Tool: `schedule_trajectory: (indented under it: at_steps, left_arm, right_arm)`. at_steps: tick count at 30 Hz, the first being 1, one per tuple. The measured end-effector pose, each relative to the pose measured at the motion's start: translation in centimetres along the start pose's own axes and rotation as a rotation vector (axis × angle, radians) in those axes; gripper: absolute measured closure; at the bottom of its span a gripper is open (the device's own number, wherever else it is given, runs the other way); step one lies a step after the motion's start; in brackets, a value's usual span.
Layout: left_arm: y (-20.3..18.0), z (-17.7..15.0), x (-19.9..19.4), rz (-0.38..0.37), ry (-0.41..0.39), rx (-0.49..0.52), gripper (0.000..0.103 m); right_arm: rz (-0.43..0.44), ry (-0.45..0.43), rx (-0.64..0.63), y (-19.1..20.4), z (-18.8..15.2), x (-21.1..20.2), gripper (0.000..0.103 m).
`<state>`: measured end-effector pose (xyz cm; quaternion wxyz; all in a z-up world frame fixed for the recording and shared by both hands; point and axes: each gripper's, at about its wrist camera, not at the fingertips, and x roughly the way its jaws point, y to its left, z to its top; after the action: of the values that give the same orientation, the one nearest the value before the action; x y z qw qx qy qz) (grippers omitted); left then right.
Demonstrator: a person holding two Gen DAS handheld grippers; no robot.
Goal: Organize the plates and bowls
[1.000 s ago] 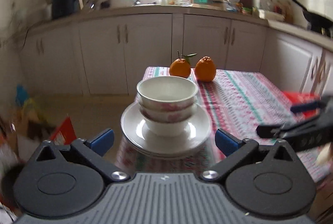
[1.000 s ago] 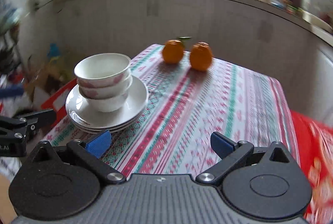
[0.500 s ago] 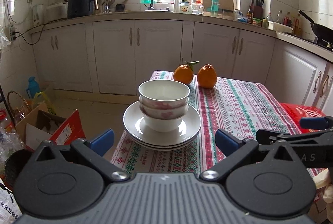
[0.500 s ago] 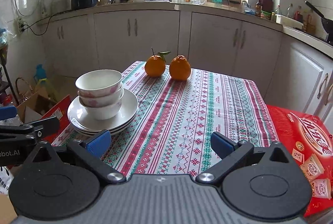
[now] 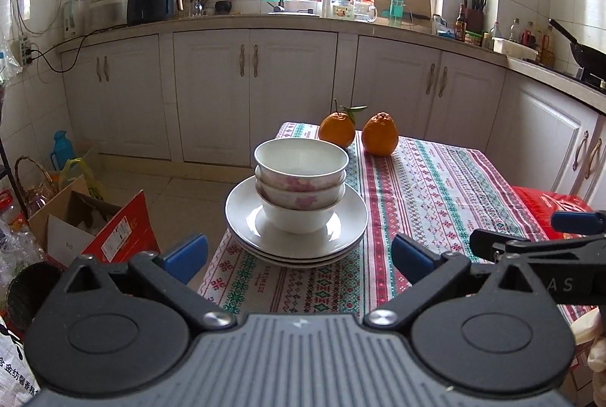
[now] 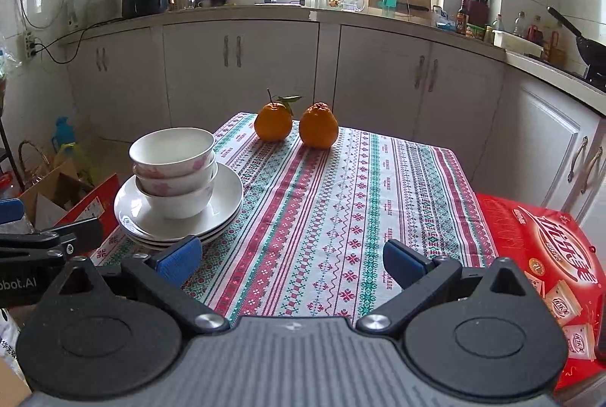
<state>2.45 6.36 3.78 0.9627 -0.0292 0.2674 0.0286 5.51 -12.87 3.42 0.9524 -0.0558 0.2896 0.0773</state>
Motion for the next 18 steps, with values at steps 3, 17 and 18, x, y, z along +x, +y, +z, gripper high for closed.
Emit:
schedule_trajectory:
  at_steps: [3,17,18]
  left_arm:
    - [-0.04,0.0,0.09,0.004,0.002,0.0,0.001]
    - [-0.14,0.03,0.45,0.006,0.012,-0.002,0.001]
    - [-0.14,0.02,0.48,0.005,0.013,-0.003,0.001]
  right_arm:
    - [-0.001,0.001,0.002,0.01,-0.01,0.07,0.0]
    - [-0.005,0.006,0.007,-0.14,-0.01,0.31,0.0]
    - [-0.005,0.007,0.007,-0.15,0.0,0.32,0.0]
